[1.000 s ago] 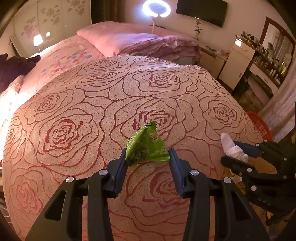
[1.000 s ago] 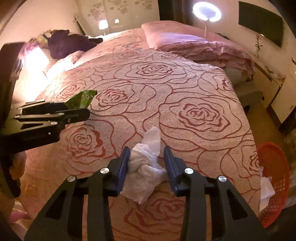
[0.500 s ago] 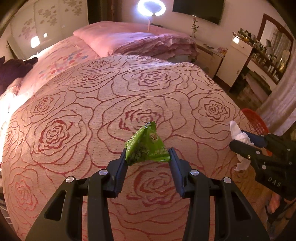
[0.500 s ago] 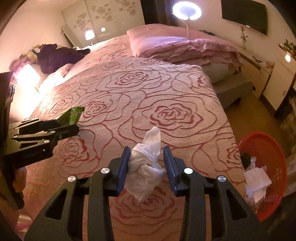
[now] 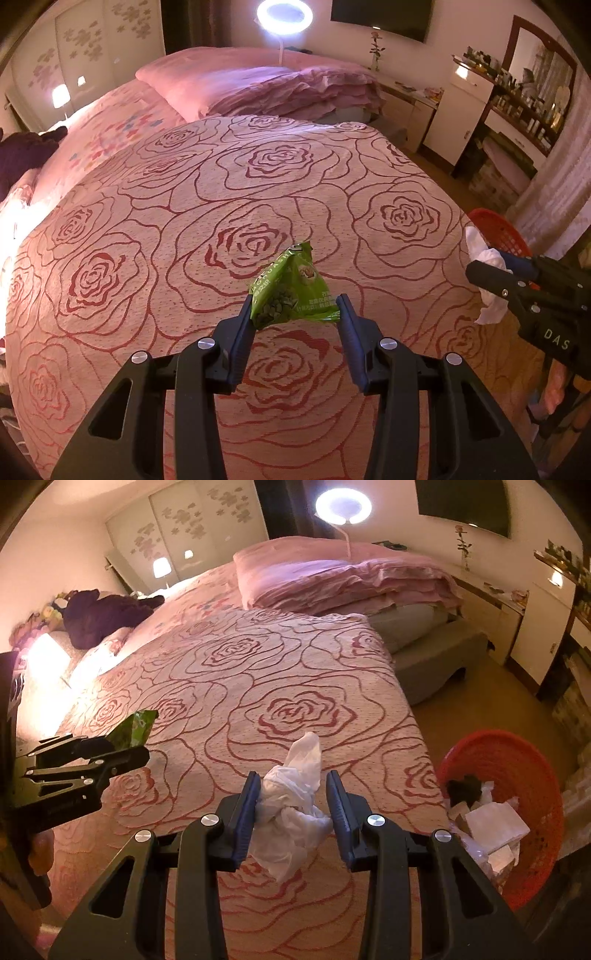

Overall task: Collect trash
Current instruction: 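Carry the green packet and white tissue over the red wastebasket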

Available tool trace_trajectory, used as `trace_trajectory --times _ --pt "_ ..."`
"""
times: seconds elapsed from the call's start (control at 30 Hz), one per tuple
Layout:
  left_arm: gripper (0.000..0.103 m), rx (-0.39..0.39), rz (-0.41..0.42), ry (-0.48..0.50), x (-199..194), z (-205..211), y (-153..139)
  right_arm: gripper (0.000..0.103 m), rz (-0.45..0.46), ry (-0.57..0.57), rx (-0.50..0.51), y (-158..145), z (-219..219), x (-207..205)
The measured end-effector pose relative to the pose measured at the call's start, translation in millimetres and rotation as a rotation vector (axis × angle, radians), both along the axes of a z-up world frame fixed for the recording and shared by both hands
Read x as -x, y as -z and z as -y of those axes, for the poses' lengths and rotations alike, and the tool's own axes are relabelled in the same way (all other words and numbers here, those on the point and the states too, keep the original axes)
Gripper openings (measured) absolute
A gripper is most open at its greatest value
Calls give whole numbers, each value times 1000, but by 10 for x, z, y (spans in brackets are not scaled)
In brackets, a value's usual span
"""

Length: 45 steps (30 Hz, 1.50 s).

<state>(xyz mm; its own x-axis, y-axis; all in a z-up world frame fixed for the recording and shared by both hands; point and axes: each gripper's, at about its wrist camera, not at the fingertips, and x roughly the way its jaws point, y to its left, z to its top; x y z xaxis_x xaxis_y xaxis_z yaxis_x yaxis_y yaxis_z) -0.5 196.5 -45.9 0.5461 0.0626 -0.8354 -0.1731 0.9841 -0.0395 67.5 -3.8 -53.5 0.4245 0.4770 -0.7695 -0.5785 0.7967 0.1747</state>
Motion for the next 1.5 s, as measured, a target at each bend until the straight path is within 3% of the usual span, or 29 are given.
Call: trace_trajectory --times 1.5 --pt "42 -47 11 148 -342 630 -100 36 28 185 -55 -137 787 -211"
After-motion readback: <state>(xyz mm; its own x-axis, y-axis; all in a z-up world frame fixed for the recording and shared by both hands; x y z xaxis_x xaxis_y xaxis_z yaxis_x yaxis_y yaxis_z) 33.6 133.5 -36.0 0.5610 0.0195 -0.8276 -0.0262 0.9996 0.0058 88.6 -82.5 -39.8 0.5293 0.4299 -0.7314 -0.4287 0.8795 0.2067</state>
